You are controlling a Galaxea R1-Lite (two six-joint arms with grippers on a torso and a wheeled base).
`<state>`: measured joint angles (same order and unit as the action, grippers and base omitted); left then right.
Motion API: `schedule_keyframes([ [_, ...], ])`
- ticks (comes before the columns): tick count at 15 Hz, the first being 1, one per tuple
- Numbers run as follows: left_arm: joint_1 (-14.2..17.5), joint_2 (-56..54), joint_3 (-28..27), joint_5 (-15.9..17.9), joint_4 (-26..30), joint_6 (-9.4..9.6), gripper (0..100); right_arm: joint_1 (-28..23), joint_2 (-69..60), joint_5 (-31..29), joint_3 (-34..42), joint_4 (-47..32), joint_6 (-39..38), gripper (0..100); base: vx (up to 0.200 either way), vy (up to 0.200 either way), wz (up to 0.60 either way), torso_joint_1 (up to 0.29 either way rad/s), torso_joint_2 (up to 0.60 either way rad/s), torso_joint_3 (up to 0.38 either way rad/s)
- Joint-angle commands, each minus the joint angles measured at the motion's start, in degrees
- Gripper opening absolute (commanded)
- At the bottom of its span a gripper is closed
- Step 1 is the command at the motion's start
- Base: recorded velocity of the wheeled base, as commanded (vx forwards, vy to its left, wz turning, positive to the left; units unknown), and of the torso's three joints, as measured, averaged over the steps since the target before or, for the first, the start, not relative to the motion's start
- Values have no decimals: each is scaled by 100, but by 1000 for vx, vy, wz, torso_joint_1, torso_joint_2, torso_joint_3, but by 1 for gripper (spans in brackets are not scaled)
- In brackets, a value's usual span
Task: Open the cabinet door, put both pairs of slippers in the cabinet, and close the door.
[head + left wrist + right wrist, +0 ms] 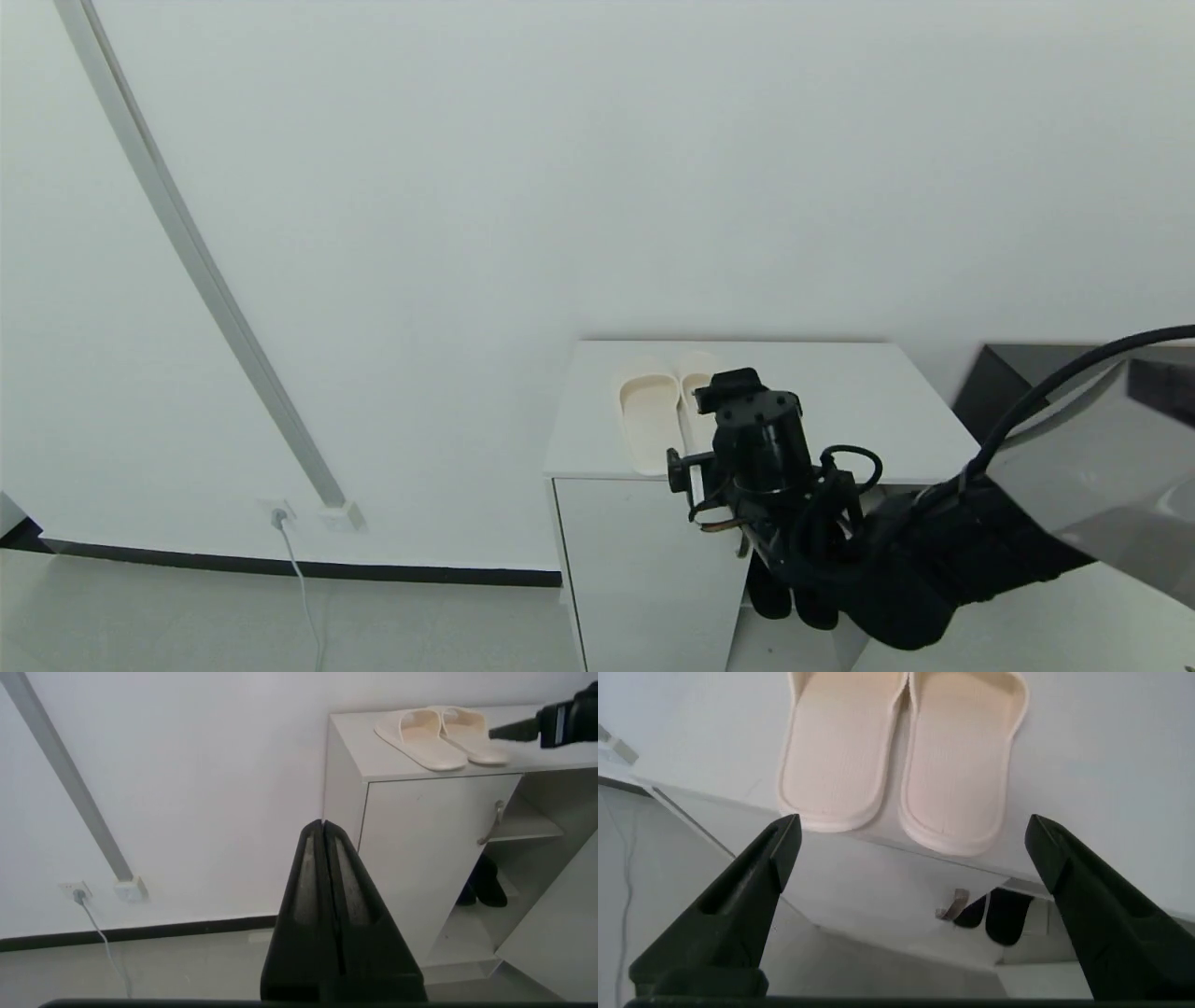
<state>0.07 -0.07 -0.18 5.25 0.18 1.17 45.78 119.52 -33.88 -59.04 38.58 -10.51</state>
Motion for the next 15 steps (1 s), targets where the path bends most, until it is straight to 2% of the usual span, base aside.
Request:
schedule_keyframes([
  [1, 1, 7, 1, 2, -1, -3, 0, 204, -482, -93, -934, -984, -619, 100, 0, 0, 0, 0, 0, 0],
  [5, 1, 7, 1, 2, -1, -3, 0, 283, -341, -110, -934, -1019, -698, 100, 0, 0, 0, 0, 0, 0],
  [9, 1, 7, 1, 2, -1, -3, 0, 274, -289, -110, -618, -826, -698, 100, 0, 0, 0, 0, 0, 0],
  [15, 1, 7, 1, 2, -1, -3, 0, 292, 19, -119, -161, -334, -742, 100, 200, 0, 0, 3, 3, 1],
])
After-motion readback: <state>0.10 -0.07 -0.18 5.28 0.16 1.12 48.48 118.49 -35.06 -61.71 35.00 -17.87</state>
